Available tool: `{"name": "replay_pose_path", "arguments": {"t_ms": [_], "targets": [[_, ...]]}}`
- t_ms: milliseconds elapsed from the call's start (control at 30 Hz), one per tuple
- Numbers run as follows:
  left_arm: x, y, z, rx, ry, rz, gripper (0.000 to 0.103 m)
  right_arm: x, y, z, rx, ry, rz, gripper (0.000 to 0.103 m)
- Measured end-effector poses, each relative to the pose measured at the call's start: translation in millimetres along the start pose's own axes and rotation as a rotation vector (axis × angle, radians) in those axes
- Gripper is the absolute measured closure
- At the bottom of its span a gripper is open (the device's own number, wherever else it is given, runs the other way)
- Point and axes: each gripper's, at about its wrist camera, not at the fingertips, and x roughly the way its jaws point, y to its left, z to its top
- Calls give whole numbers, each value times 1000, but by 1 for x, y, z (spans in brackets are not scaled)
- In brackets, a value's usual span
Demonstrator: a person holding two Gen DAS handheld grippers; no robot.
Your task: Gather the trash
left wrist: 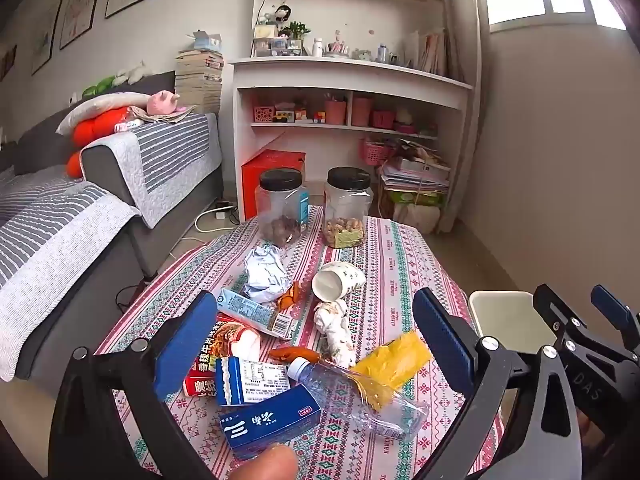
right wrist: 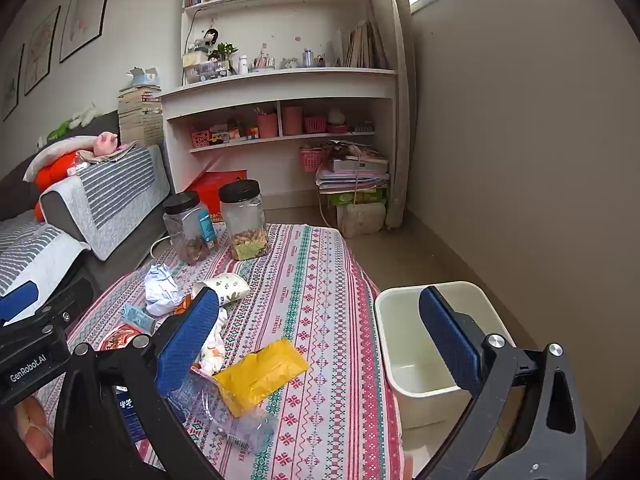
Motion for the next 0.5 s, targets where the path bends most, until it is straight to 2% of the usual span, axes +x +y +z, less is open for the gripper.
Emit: {"name": "replay_pose_path", "arguments": {"t_ms": [500], "targets": [[-5,2,1,-4,7,1,8,0,5,-3,6,16,6,7]]}}
